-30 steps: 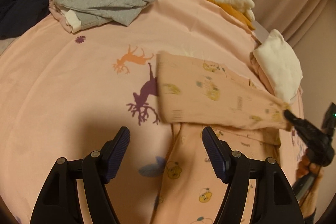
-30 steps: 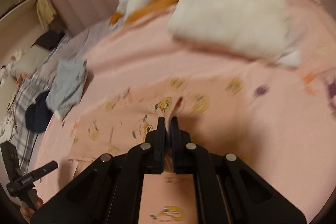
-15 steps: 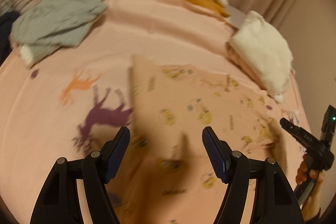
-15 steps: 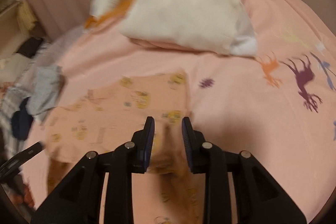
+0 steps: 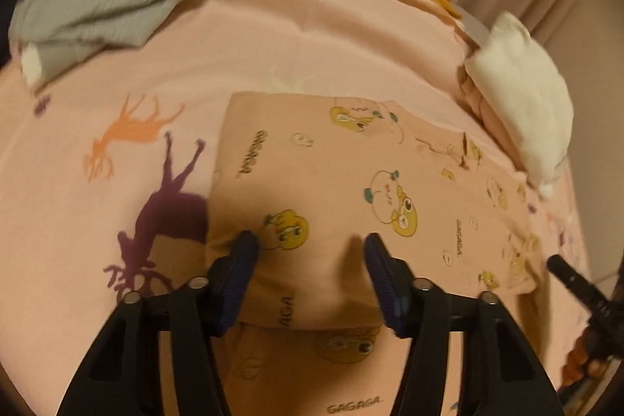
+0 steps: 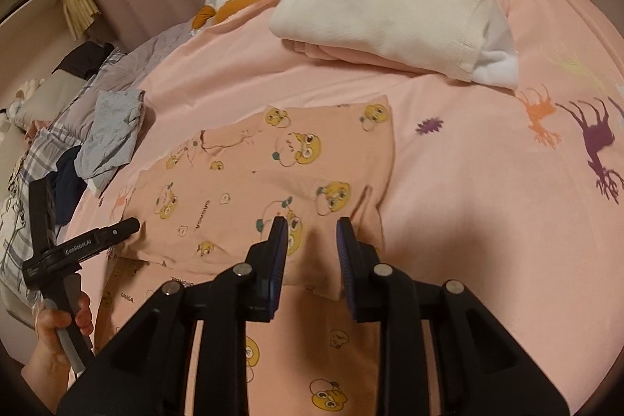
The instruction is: Fold small clothes
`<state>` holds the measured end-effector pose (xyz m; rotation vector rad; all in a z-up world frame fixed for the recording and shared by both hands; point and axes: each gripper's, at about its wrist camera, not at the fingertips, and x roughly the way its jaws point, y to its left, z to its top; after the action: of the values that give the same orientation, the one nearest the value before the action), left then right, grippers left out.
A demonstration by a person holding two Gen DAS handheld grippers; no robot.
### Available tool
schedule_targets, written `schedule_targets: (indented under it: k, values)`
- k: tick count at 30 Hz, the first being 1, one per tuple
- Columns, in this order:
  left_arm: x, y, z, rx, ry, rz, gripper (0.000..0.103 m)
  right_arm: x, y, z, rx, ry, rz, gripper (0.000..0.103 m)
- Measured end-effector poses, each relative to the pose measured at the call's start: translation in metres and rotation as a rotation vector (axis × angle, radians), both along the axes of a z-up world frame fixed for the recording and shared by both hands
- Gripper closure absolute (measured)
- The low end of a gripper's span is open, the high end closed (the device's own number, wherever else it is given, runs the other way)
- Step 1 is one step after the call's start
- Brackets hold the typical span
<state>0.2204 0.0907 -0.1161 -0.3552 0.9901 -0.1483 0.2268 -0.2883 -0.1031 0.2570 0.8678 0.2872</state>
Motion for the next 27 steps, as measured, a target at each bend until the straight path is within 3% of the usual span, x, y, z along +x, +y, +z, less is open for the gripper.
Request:
schedule_targets:
  k: [4,7,12,13,15,17,19,25,27]
  values:
    - [-0.002,-0.007,0.004,0.054,-0.001,-0.056,0.047,0.009,0.011,-0.014,-0.054,0.047,0.021,0.077]
    - [-0.002,-0.013,0.003,0.103,-0.005,-0.075,0.047,0.017,0.015,-0.034,-0.111,0.092,0.016,0.084]
    - [-0.009,-0.016,0.005,0.166,-0.008,-0.109,0.047,0.012,0.014,-0.028,-0.128,0.086,0.007,0.084]
    - [-0.013,-0.014,0.009,0.153,-0.007,-0.109,0.047,0.007,0.012,-0.023,-0.118,0.081,0.009,0.079]
    - [-0.029,-0.009,0.017,0.143,-0.018,-0.107,0.046,-0.007,0.005,-0.012,-0.085,0.062,0.011,0.078]
    - [-0.047,-0.002,0.02,0.143,-0.024,-0.105,0.035,-0.024,-0.007,-0.005,-0.039,0.056,0.006,0.067]
    - [-0.069,0.009,0.021,0.113,-0.028,-0.1,0.033,-0.045,-0.02,-0.003,0.003,0.066,0.001,0.057]
    - [-0.121,0.037,-0.001,-0.081,0.075,-0.118,0.033,-0.101,-0.057,-0.018,0.075,0.144,-0.022,0.056]
    - [-0.135,0.04,-0.005,-0.151,0.075,-0.132,0.033,-0.113,-0.061,-0.029,0.106,0.185,-0.006,0.056]
